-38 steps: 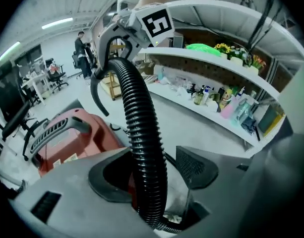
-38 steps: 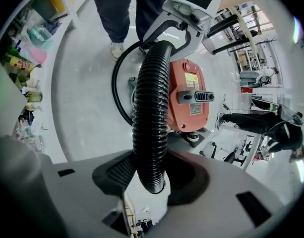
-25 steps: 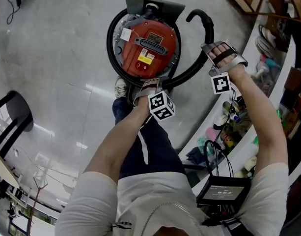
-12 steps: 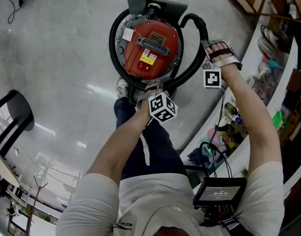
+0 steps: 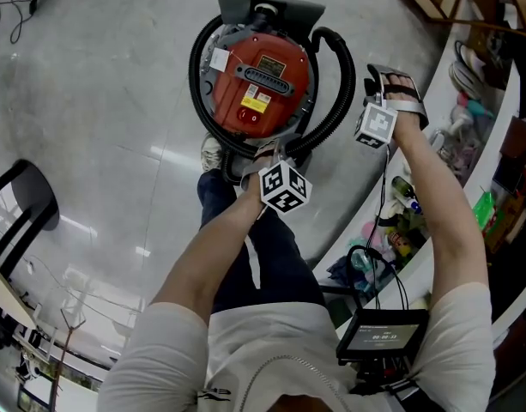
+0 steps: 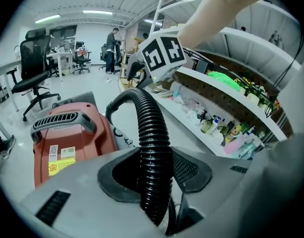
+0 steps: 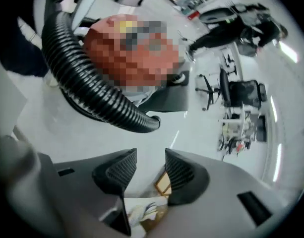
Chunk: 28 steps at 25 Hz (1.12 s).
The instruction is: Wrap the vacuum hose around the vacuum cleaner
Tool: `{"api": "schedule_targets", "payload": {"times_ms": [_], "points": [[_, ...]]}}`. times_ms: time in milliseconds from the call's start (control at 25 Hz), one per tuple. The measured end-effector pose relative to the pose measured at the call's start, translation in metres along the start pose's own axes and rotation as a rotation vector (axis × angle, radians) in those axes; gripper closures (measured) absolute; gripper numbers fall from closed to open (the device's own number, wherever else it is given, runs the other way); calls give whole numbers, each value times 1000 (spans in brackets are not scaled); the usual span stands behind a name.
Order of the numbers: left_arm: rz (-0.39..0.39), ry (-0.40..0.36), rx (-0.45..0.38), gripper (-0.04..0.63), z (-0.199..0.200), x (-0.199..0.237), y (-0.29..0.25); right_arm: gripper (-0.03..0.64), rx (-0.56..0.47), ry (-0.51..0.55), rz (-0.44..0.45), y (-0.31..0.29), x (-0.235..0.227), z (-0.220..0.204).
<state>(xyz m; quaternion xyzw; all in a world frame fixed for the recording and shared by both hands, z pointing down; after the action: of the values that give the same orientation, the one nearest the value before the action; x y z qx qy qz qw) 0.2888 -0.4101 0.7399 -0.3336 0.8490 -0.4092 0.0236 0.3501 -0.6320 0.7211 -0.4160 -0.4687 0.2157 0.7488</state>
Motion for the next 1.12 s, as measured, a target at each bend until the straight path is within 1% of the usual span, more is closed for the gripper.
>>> {"api": "schedule_targets", "payload": {"times_ms": [80, 160, 240, 320, 400, 520, 680, 760, 920, 960, 1120], "points": [[5, 4, 2, 428, -1, 0, -1, 439, 31, -181, 56, -3, 0, -11], [9, 3, 5, 428, -1, 0, -1, 439, 39, -342, 112, -4, 0, -17], [11, -4, 9, 428, -2, -1, -2, 439, 24, -475, 155, -3, 0, -17], [13, -6, 13, 428, -3, -1, -3, 439, -1, -585, 184, -2, -2, -14], [17, -5, 16, 428, -4, 0, -4, 440, -26, -663, 201, -1, -5, -9], [23, -12, 21, 428, -4, 1, -4, 439, -66, -750, 237, 0, -8, 1], [28, -16, 23, 428, -4, 2, -5, 439, -90, -900, 342, -1, -2, 17], [32, -19, 31, 428, -6, 2, -5, 439, -92, -1003, 396, -1, 2, 21], [49, -35, 46, 428, -11, 2, -7, 439, -98, -1256, 508, -2, 7, 26], [54, -38, 48, 428, -11, 3, -8, 439, -97, -1298, 526, -3, 10, 26], [73, -45, 57, 428, -15, 2, -13, 439, -69, -1357, 528, -10, 22, 29]]}}
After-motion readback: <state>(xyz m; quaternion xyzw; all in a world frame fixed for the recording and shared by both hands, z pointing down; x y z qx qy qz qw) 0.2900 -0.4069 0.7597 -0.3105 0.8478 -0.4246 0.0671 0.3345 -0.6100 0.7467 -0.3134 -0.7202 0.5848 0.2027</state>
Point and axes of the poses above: the fingertips, and each gripper's own axes: y backward along the fingers, x to its left, z out of its top, the point moved 3 cm from there along y, backward along the fingers, and after that the axes turned 1 degree about -x, right-handed, at the moved point
